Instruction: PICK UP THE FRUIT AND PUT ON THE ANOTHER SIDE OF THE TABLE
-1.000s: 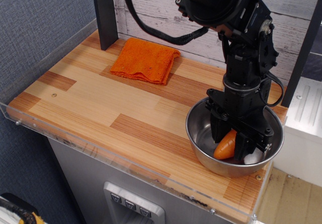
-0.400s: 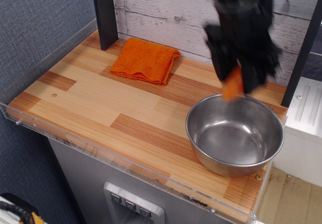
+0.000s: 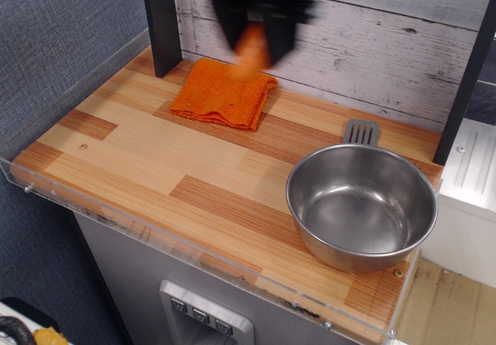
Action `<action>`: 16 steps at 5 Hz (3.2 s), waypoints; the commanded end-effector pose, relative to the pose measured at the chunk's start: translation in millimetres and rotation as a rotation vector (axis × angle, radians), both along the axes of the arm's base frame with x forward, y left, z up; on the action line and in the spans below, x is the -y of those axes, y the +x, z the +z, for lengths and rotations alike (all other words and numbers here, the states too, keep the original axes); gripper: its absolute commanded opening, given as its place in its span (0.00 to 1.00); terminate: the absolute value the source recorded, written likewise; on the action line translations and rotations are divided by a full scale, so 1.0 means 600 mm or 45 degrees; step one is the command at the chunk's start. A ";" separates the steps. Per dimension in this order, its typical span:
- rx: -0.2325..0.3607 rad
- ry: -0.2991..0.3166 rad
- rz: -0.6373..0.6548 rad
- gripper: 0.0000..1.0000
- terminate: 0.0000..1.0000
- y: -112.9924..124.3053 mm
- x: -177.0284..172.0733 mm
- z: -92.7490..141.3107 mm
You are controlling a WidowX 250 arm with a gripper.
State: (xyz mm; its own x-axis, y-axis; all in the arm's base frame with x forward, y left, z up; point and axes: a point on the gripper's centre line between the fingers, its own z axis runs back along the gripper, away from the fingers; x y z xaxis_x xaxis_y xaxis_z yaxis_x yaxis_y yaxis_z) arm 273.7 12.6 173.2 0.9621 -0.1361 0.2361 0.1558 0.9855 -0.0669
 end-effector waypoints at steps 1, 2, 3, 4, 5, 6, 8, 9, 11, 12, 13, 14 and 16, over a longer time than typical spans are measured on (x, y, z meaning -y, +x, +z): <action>0.021 0.130 0.162 0.00 0.00 -0.052 -0.060 -0.004; 0.038 0.160 0.166 0.00 0.00 -0.045 -0.072 -0.032; 0.054 0.141 0.125 0.00 0.00 -0.027 -0.087 -0.065; -0.019 0.109 0.128 0.00 0.00 -0.007 -0.107 -0.112; -0.101 0.110 0.127 0.00 0.00 0.000 -0.114 -0.144; -0.132 0.117 0.118 0.00 0.00 -0.008 -0.123 -0.164; -0.222 0.082 0.133 0.00 0.00 -0.048 -0.149 -0.215; -0.244 0.068 0.163 0.00 0.00 -0.060 -0.152 -0.224; -0.233 0.064 0.129 1.00 0.00 -0.050 -0.134 -0.213; -0.213 0.043 0.093 1.00 0.00 -0.043 -0.119 -0.199; -0.119 0.059 0.037 1.00 0.00 -0.044 -0.081 -0.117; -0.052 0.021 0.044 1.00 0.00 -0.058 -0.049 -0.040; -0.071 -0.020 0.069 1.00 0.00 -0.059 -0.029 -0.035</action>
State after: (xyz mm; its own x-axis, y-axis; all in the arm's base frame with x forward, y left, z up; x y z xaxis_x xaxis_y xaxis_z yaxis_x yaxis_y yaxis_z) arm 246.6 32.5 138.4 0.9869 -0.0734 0.1433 0.0874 0.9918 -0.0936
